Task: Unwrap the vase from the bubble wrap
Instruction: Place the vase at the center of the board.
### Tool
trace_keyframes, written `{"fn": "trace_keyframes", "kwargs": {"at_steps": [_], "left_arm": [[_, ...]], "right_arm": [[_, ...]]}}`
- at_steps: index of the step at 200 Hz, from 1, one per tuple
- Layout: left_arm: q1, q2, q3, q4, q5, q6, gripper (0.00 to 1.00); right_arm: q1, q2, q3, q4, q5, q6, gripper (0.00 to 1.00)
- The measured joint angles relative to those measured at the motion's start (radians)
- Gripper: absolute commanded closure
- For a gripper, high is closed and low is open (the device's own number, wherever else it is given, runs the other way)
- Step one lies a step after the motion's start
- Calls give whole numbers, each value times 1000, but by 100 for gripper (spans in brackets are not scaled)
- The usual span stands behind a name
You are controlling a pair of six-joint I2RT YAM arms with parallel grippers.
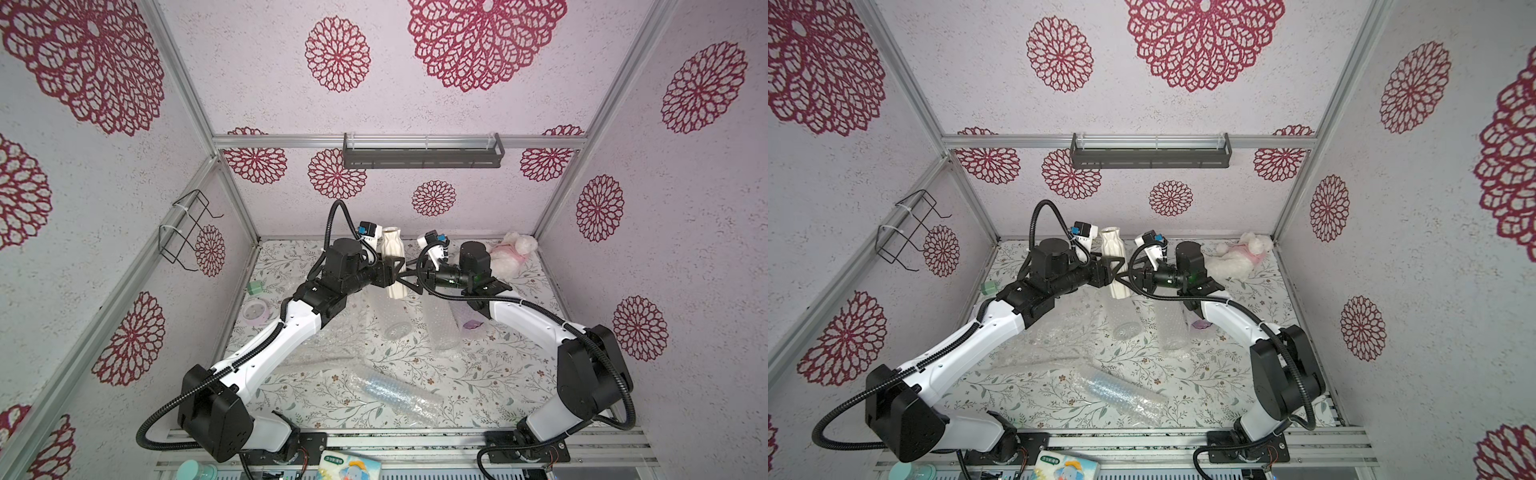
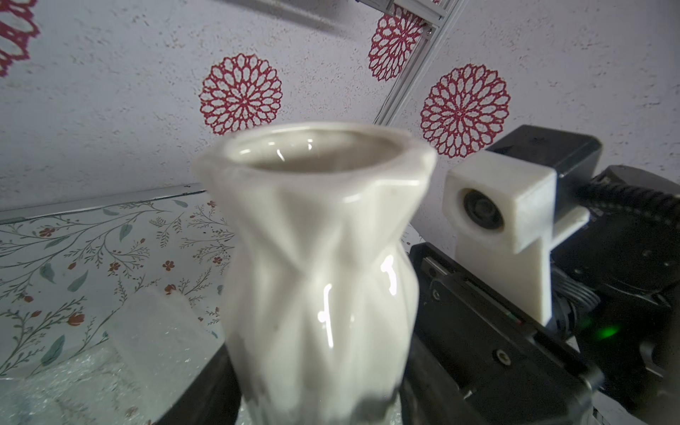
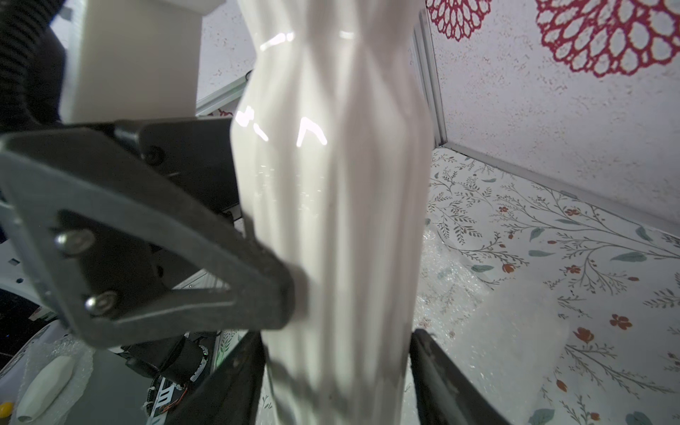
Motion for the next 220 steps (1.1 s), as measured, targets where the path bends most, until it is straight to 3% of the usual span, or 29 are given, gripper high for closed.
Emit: {"fn": "trace_keyframes", "kwargs": {"at_steps": [108,160,220], "left_arm": [[2,-53,0,3,67,1,55],[2,-65,0,11,98,8,55],[3,-66,0,16,100,8,53]], "right_arm": [[-5,114,11,446,-217,426,33],[-2,119,40,458,-251,465,36],[-1,116,56,412,-261,441,65]]}}
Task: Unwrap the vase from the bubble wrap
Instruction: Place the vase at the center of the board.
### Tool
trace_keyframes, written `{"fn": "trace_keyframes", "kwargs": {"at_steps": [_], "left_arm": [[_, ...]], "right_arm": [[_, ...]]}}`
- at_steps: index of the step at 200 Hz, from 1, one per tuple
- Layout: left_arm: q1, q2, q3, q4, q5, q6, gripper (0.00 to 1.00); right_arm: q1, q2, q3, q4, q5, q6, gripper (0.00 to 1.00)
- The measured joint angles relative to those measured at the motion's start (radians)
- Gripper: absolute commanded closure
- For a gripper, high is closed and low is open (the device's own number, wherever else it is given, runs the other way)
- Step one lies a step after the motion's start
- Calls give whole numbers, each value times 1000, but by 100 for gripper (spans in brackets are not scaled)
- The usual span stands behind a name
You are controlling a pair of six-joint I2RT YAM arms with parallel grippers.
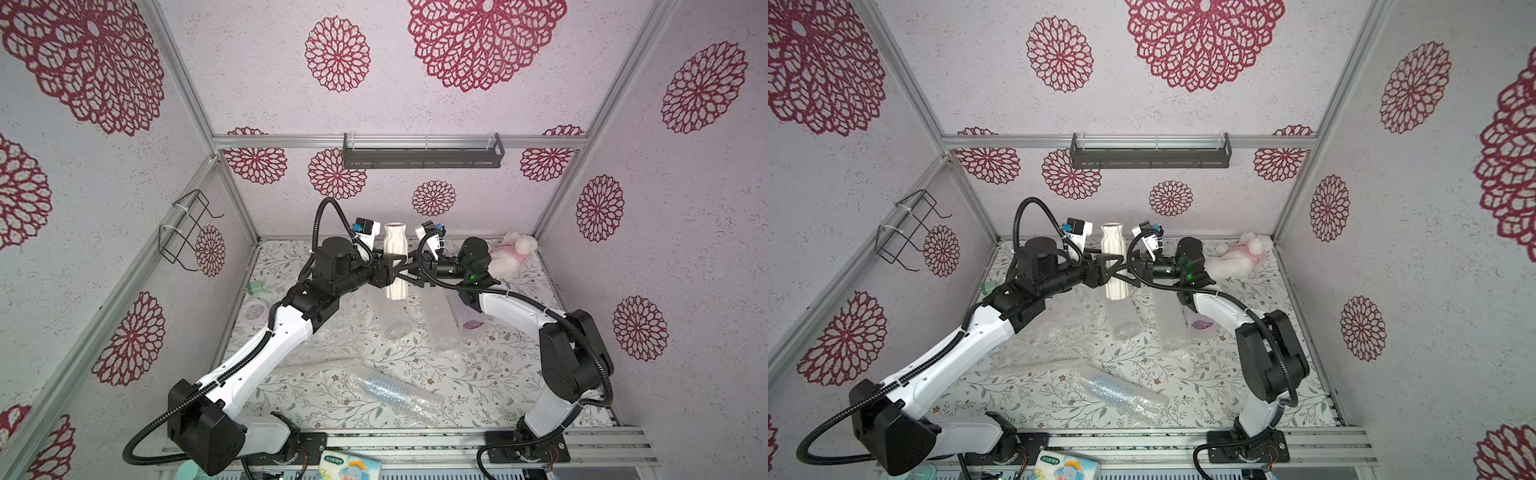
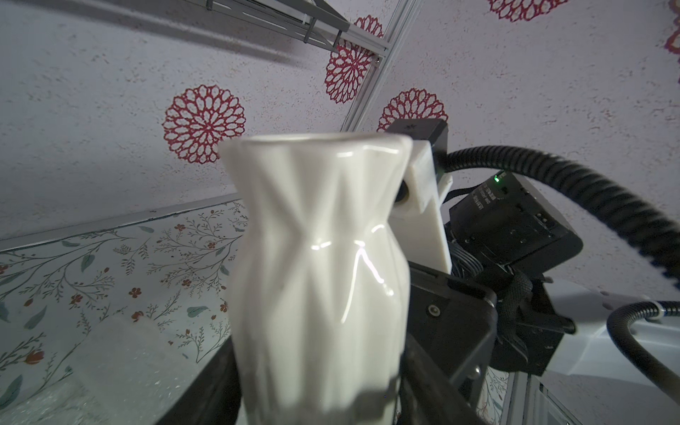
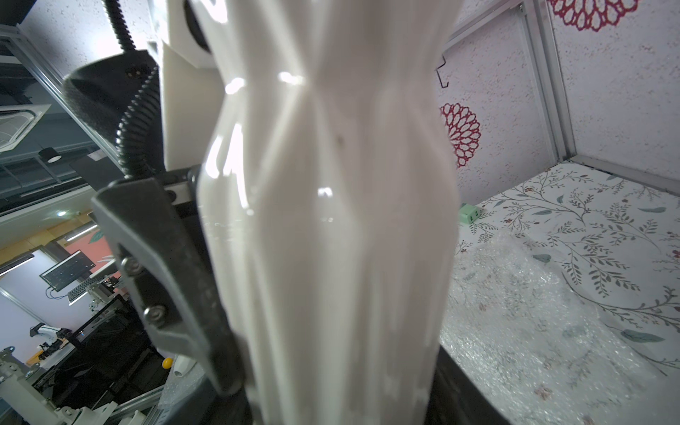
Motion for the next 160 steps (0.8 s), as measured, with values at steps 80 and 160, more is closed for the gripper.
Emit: {"fn": "trace_keyframes", "kwargs": {"at_steps": [80,160], "left_arm": [[0,-7,0,12,-5,4,47],[3,-7,0,45,28,7,60]], "right_arm": [[5,-39,6,-98,37,-75,67],[15,-97,-27,-139,117,-114,39]]}}
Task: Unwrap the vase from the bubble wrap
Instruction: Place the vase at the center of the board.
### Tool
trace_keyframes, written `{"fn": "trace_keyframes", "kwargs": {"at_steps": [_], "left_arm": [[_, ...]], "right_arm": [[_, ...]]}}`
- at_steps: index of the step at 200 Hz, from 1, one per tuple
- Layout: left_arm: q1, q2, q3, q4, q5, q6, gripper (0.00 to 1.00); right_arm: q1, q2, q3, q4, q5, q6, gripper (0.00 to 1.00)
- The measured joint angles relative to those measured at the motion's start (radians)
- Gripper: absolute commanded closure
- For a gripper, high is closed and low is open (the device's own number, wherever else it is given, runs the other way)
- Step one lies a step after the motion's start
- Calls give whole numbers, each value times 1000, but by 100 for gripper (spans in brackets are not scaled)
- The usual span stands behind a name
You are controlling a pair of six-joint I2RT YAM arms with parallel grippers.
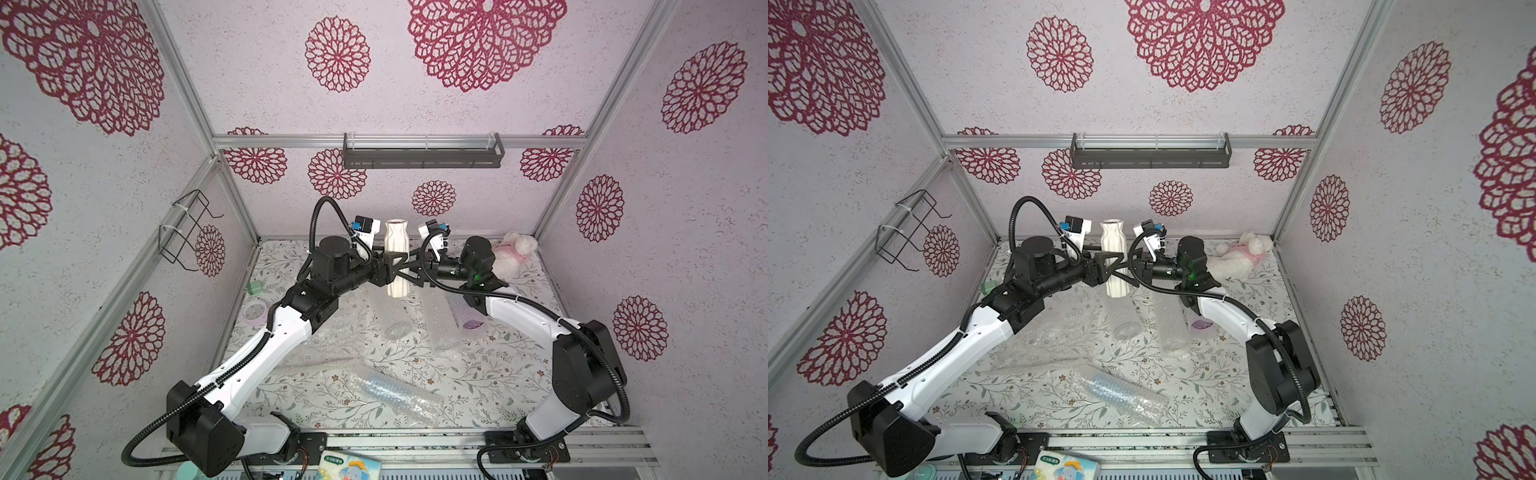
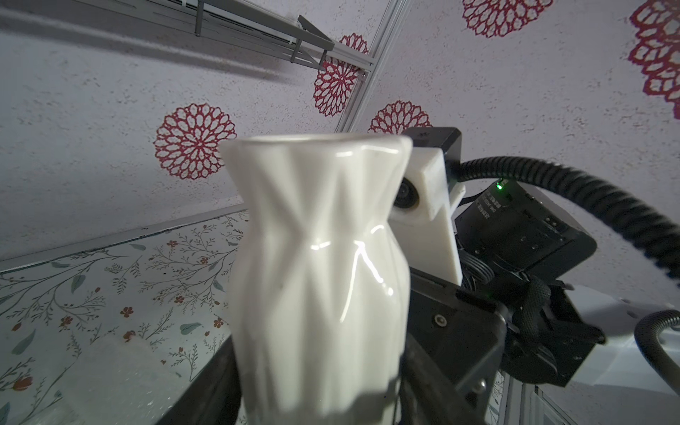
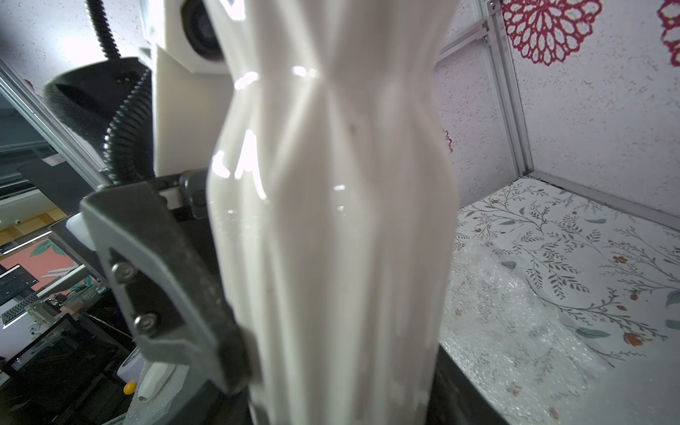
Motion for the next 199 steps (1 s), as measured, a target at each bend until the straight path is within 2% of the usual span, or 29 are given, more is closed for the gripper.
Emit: {"fn": "trace_keyframes", "kwargs": {"at_steps": [48,68,87,122,140,155,179,199], "left_arm": [[0,0,0,30,43,0,58],[-1,-3,0,51,86,-1,58],[-1,-6,0,60,109,-4,57],[6,-9,4,58,117,-31,53],[9,-10,4,55,117,-31,43],[17,-11,4,45,122,-31,27],[33,-16,9,27,109,-18,7],[51,-38,9,14,95,-10,1]], "right_arm": [[10,-24,-16,5,23,25,27],[29,-20,-16,22,21,60,27],[40,-12,-11,52,8,90,33],[43,-11,-6,74,1,76,56],[44,-11,-1,54,3,60,62],[45,-14,1,23,9,31,62],[48,-25,1,-86,61,-24,62],[48,-25,0,-186,125,-87,62]]}}
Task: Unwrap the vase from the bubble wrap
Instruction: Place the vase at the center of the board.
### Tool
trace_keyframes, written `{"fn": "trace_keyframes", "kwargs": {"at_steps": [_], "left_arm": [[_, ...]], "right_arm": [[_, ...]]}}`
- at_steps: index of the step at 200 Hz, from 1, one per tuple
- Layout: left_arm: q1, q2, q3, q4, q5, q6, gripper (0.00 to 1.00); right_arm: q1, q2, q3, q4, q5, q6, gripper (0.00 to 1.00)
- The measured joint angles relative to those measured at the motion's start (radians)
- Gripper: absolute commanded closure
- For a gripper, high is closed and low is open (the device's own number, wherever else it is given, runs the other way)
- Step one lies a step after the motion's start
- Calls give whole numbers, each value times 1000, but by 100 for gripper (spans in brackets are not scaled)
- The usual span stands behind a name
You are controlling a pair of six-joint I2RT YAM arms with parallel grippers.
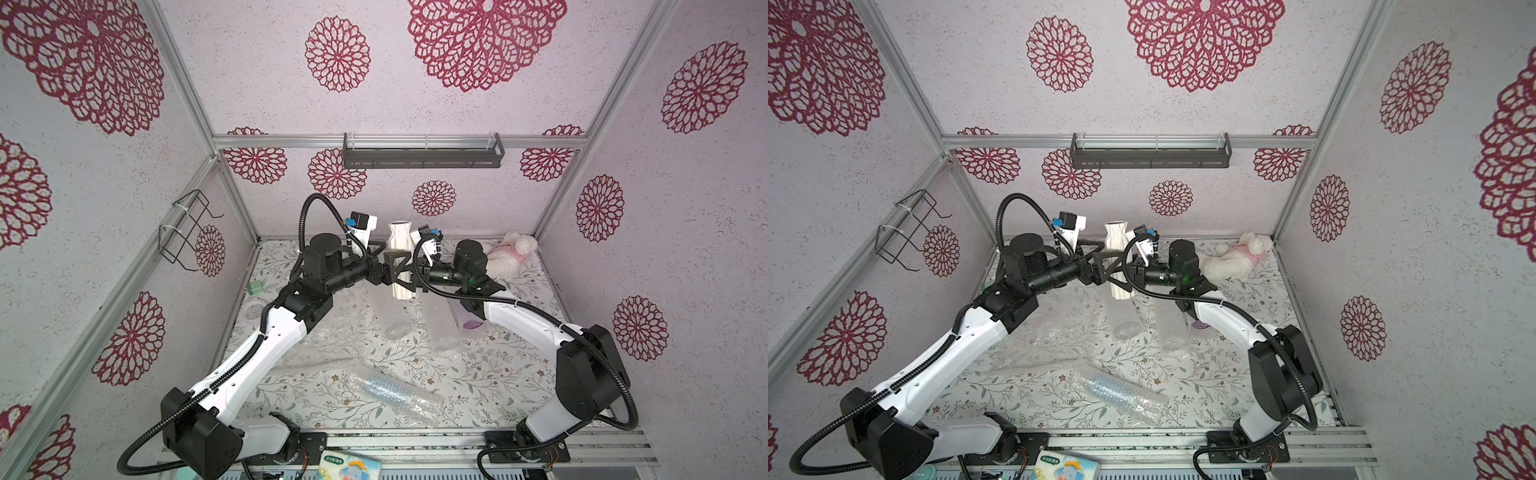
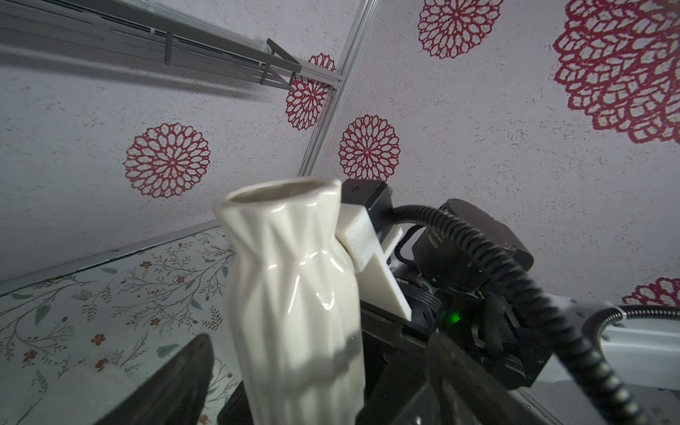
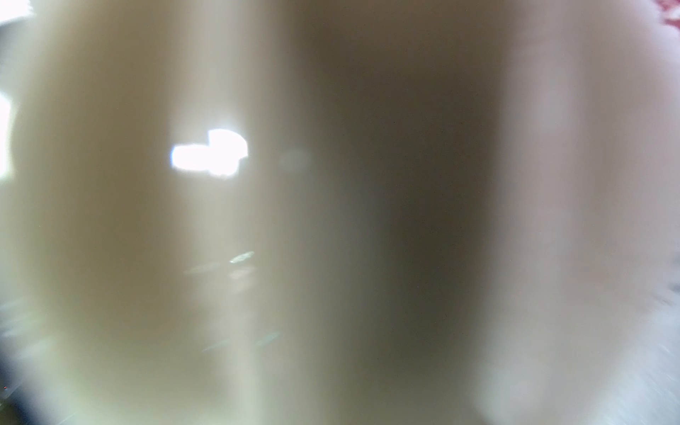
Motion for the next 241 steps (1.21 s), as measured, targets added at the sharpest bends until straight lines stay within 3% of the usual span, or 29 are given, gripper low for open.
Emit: {"fn": "trace_keyframes", "kwargs": {"at_steps": [69,182,241], "left_arm": [[56,-41,0,6,26,13,0],[90,52,-2,209,290,-87,9],[90,100,-2,221,330,-106,11]], "right_arm": [[13,-90,-112,-117,145,-155,59],[63,-146,-128,-121,141,-218,55],[87,-146,-88,-163,133,-244,53]]}}
